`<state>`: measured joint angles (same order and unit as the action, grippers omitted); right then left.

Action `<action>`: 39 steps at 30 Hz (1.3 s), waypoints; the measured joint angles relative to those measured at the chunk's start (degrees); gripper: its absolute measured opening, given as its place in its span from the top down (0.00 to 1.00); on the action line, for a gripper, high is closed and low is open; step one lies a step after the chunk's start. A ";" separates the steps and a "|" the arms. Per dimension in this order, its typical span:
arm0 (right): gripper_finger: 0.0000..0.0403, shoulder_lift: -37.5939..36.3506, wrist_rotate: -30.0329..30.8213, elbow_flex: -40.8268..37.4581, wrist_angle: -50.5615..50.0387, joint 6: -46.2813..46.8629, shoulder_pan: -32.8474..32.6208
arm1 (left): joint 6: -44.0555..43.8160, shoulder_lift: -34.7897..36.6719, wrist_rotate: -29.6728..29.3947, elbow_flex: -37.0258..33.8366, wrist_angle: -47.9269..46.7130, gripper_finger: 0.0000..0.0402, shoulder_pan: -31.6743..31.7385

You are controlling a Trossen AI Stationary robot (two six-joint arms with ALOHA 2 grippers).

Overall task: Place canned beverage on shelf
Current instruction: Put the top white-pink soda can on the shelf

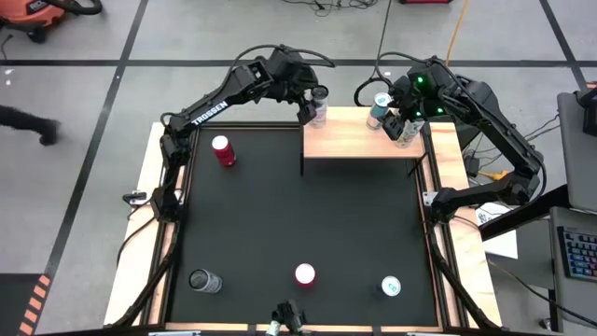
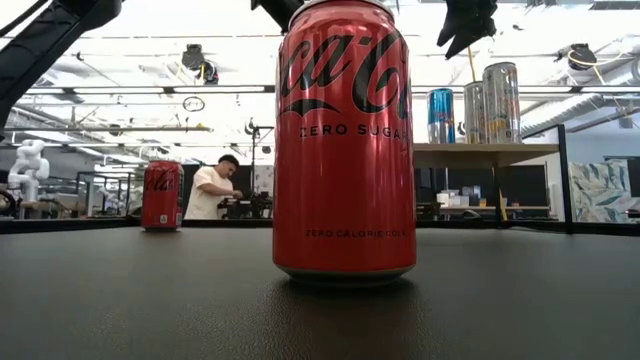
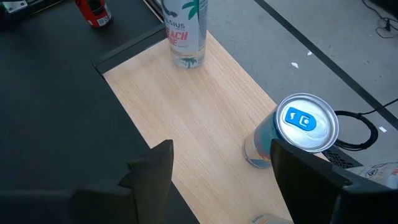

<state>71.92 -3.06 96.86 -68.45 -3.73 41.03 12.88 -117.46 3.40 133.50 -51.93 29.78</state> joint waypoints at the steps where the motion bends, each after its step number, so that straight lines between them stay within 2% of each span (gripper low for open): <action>1: 0.38 0.00 -0.02 0.00 0.00 0.00 -0.02 | 0.06 0.26 -0.35 0.32 -0.37 0.26 0.00; 6: 0.38 0.00 -0.02 0.00 -0.04 0.02 -0.02 | 0.07 2.52 -0.59 1.60 -0.73 0.26 0.20; 11: 0.38 0.00 -0.04 0.00 -0.58 0.04 -0.02 | 0.99 3.92 -0.81 1.58 -5.50 0.26 0.20; 16: 0.38 0.00 -0.04 0.00 -1.24 0.26 -0.02 | 4.60 3.51 -8.84 1.43 -13.80 0.26 0.20; 19: 0.38 0.00 -0.04 0.00 -1.29 0.26 -0.02 | 5.74 3.09 -11.42 0.42 -13.70 0.26 0.28; 22: 0.38 0.00 -0.04 0.00 -1.31 0.26 -0.02 | 6.42 3.09 -11.71 -1.51 -9.57 0.26 0.20; 26: 0.38 0.00 -0.04 0.00 -1.29 0.27 -0.02 | 6.97 2.94 -11.81 -1.82 -8.82 0.27 0.52; 30: 0.38 0.00 -0.04 0.00 -1.29 0.20 -0.02 | 5.71 1.99 -12.07 -1.83 -8.71 0.32 0.72; 39: 0.38 0.00 -0.04 0.00 -1.30 0.13 -0.02 | 4.02 -0.07 -13.03 -1.83 -7.45 0.54 0.92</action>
<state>71.92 -3.09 96.86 -69.75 -3.60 41.01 16.91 -117.53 -9.63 131.68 -59.38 30.70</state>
